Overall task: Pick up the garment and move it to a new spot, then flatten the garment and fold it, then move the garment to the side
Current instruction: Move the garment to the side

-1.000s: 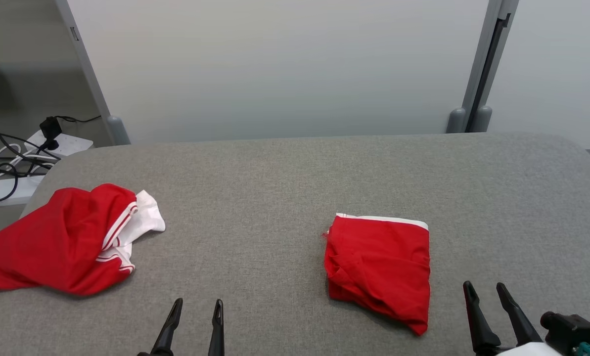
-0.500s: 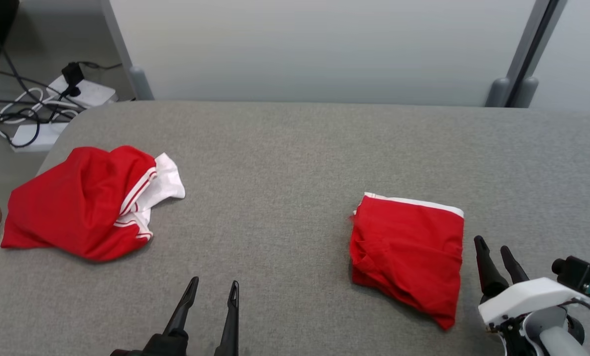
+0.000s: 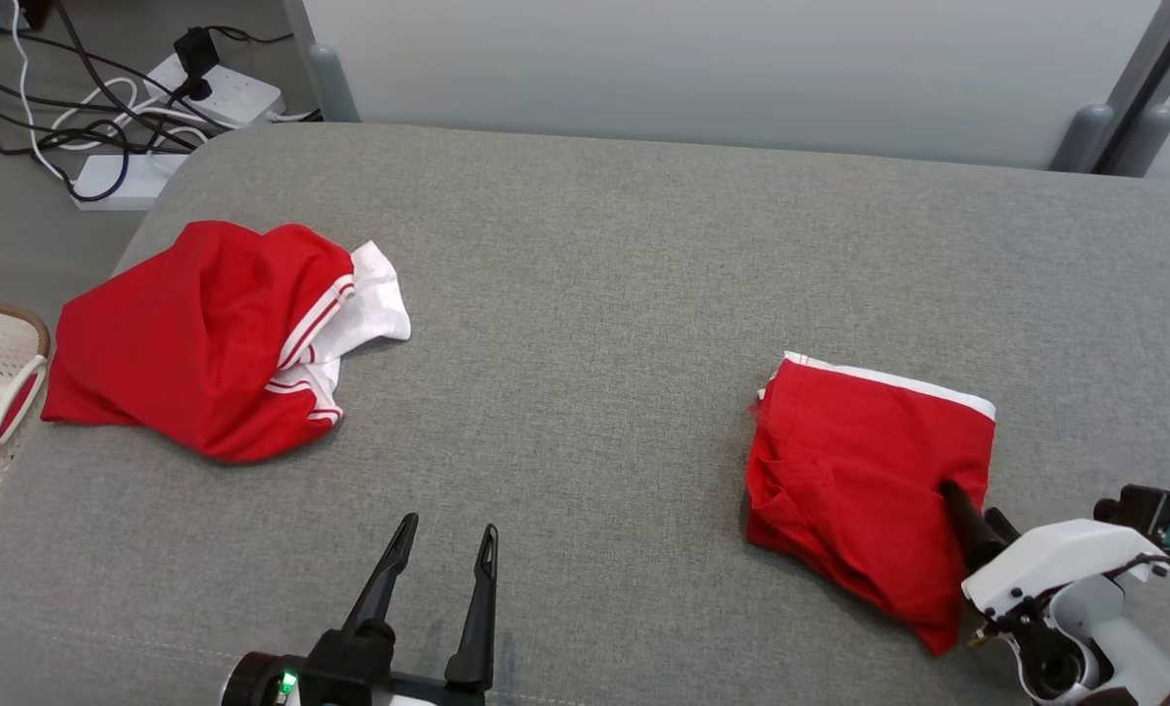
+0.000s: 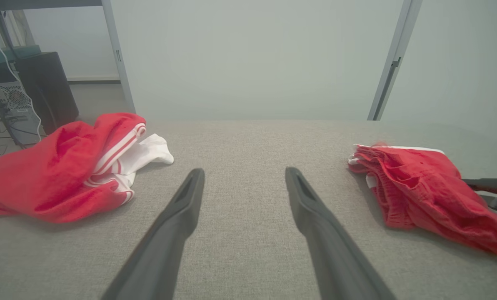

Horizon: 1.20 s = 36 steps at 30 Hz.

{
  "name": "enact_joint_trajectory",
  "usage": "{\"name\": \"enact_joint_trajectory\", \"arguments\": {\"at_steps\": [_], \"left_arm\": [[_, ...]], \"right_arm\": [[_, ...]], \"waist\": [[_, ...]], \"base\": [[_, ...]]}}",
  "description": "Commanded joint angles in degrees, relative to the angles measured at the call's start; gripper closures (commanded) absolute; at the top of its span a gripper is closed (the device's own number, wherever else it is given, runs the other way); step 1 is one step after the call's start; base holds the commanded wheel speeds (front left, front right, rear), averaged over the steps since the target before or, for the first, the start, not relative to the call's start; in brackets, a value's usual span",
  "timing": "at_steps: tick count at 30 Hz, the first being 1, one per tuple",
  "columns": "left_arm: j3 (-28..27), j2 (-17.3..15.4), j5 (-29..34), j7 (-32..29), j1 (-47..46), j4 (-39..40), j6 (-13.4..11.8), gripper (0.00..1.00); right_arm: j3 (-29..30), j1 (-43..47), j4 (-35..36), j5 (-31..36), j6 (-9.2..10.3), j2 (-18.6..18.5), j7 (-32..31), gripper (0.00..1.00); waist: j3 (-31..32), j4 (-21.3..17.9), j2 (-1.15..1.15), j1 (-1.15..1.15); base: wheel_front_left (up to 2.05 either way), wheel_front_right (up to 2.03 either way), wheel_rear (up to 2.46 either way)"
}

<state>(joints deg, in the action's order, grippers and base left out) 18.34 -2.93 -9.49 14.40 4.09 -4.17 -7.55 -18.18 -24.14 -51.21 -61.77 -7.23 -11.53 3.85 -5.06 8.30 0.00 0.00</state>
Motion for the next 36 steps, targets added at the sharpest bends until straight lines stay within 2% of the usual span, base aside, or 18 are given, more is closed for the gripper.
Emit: {"name": "enact_joint_trajectory", "arguments": {"at_steps": [1,5,7,8,16,26,32,36], "left_arm": [[-1.4,0.1,0.3,0.6,-3.1,1.3,-0.1,0.0],[-1.1,0.1,0.2,0.6,-3.4,1.1,-0.2,0.0],[-1.0,0.1,0.2,0.6,-3.5,1.0,-0.2,0.0],[-1.0,0.1,0.1,0.6,-3.6,0.9,-0.2,0.0],[-0.9,0.1,0.2,0.6,-3.4,0.6,-0.3,0.0],[-0.4,0.1,0.8,0.6,-3.8,0.8,0.2,0.0],[0.5,0.1,1.3,0.6,-5.1,0.6,1.4,0.0],[1.1,0.1,1.3,0.6,-6.4,0.9,1.7,0.0]], "right_arm": [[-1.5,-1.5,0.4,-0.8,-0.25,-0.2,-0.9,0.0],[-2.8,-2.0,-0.9,-2.8,-0.25,0.1,-2.5,0.0],[-3.4,-2.1,-1.3,-3.5,-0.25,-0.1,-2.7,0.59],[-3.6,-2.1,-1.5,-3.7,-0.25,-0.2,-2.6,1.0],[-6.7,-2.6,-1.5,-3.6,-0.25,-1.7,1.5,1.0],[-12.1,-6.0,0.6,1.1,-0.25,-4.7,9.9,1.0],[-11.6,-7.5,0.7,3.1,-0.25,-5.1,11.0,1.0],[-8.4,-7.5,2.5,5.8,-0.25,-5.7,11.1,1.0]], "waist": [[-0.1,0.3,0.0,0.0],[-0.1,1.0,0.0,0.0],[0.1,1.3,0.0,0.0],[0.1,1.5,0.0,0.0],[1.0,1.8,0.0,0.0],[1.3,0.6,0.0,0.0],[0.7,-1.9,0.0,0.0],[0.0,-4.9,0.0,0.0]], "base": [[0.0,0.0,0.0],[0.0,0.0,0.0],[0.0,0.0,0.0],[0.0,0.0,0.0],[0.0,0.0,0.0],[0.0,0.0,0.0],[0.0,0.0,0.0],[0.0,0.0,0.0]]}}
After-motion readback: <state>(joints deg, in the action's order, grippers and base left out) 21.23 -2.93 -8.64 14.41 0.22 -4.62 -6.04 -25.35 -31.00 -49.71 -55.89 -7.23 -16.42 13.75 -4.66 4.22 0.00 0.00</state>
